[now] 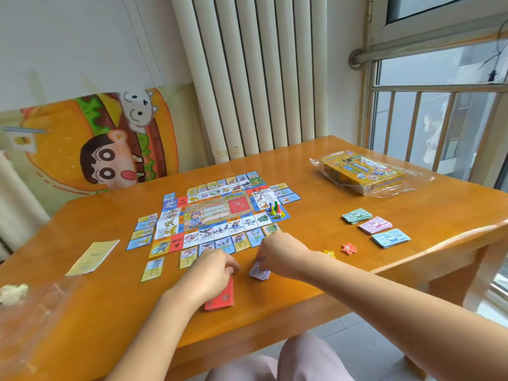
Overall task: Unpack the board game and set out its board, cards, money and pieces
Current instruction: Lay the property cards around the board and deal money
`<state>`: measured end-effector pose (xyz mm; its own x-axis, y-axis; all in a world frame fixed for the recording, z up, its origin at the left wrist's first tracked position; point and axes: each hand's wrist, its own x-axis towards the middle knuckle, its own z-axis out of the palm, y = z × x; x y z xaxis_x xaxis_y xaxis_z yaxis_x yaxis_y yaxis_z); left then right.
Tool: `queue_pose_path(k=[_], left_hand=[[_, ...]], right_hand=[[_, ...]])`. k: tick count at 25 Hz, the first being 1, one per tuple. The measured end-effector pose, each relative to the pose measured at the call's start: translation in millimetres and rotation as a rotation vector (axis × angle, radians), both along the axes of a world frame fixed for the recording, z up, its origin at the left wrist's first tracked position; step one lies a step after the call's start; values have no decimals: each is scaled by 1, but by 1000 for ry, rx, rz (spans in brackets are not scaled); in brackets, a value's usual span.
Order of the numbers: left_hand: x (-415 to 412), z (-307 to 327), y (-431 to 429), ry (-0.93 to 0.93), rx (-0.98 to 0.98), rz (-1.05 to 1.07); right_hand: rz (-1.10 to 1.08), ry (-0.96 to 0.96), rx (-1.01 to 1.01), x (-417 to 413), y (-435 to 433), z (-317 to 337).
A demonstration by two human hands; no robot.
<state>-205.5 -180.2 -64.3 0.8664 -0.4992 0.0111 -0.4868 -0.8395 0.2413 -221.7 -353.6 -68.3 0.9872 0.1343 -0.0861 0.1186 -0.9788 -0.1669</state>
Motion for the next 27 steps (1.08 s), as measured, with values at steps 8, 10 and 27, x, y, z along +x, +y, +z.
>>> queue_pose_path(k=[8, 10, 27], left_hand=[[-16, -1, 18, -39, -118, 64], [-17, -2, 20, -9, -127, 50], [-23, -18, 28, 82, -79, 45]], right_hand=[[403, -68, -153, -53, 1, -17], [458, -148, -141, -59, -1, -23], [581, -746, 200, -73, -8, -53]])
